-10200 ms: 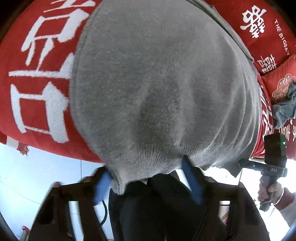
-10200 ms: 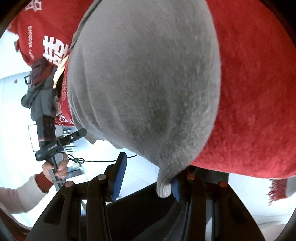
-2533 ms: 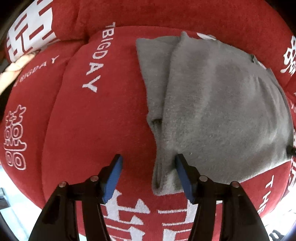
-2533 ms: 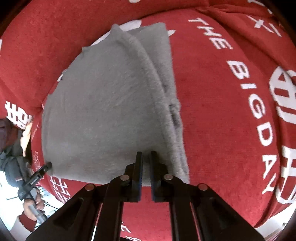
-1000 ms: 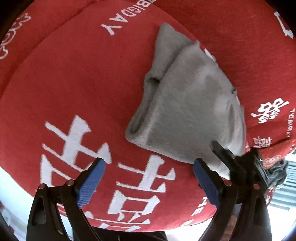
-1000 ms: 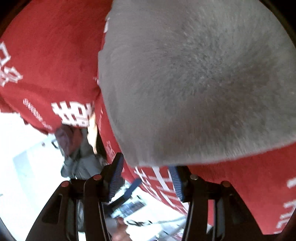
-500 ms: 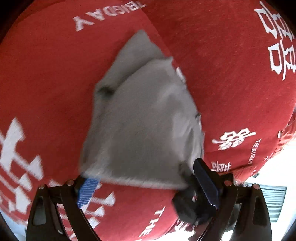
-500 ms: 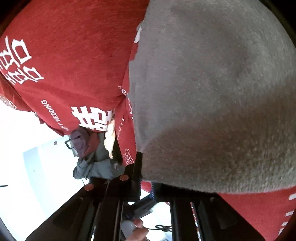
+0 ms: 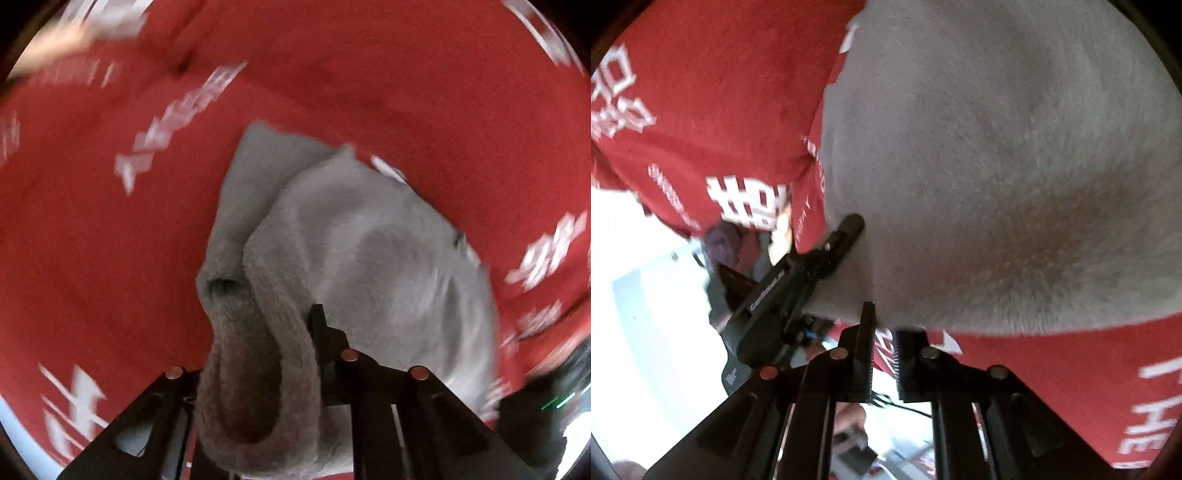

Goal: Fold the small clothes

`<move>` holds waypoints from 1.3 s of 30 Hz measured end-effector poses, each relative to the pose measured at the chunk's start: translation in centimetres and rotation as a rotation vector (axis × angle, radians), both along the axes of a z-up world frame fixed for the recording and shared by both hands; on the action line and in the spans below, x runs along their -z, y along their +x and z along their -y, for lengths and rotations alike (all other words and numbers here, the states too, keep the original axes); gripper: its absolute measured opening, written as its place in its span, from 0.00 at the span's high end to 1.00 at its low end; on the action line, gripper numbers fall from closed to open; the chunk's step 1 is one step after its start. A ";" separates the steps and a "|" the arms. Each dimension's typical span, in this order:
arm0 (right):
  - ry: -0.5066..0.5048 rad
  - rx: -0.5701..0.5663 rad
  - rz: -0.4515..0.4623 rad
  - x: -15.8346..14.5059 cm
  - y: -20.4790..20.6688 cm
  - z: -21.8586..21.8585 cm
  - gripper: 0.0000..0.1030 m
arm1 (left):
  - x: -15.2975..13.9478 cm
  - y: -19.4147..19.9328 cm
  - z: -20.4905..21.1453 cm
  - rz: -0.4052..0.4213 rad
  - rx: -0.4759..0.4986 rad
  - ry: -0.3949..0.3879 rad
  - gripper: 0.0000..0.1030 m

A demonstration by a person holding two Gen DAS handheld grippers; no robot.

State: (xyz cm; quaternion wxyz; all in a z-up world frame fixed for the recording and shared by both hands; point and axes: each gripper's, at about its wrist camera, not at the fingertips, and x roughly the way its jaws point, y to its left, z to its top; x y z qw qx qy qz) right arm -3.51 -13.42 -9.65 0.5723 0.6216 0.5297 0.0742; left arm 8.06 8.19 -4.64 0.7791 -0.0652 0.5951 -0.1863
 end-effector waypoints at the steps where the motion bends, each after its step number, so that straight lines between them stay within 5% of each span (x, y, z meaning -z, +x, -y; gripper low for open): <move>1: -0.029 -0.042 0.008 -0.9 0.2 0.5 0.88 | -0.4 -0.3 0.4 0.034 0.030 0.030 0.85; 6: -0.233 -0.180 0.081 -6.2 2.2 4.1 0.86 | -2.6 -2.9 3.6 0.284 0.291 0.234 0.85; 7: -0.268 -0.197 0.088 -6.9 3.0 4.6 0.77 | -2.8 -3.3 4.0 0.319 0.333 0.257 0.85; 8: -0.299 -0.216 0.096 -7.6 4.1 5.2 0.48 | -3.0 -3.9 4.5 0.361 0.387 0.282 0.85; 10: -0.371 -0.290 0.100 -8.7 7.5 5.8 0.08 | -3.3 -4.3 5.3 0.401 0.446 0.305 0.85; 19: -0.326 -0.747 0.002 -4.7 23.0 -1.1 0.00 | -3.6 -4.6 6.0 0.448 0.520 0.322 0.85; 25: -0.428 -1.001 -0.070 -1.6 27.5 -6.8 0.00 | -3.5 -5.2 6.1 0.467 0.540 0.317 0.85; 31: -0.534 -1.075 -0.131 0.3 29.1 -9.2 0.02 | -3.5 -5.4 6.4 0.483 0.555 0.326 0.86; 33: -0.573 -1.077 -0.165 0.9 29.0 -8.9 0.34 | -3.6 -5.4 6.5 0.483 0.553 0.330 0.85; 34: -0.600 -1.065 -0.184 1.1 28.8 -8.3 0.77 | -3.6 -5.4 6.4 0.484 0.554 0.334 0.85; 39: -0.483 -0.863 -0.088 -0.9 26.8 -3.2 0.84 | -5.6 -6.6 7.1 0.540 0.609 0.313 0.86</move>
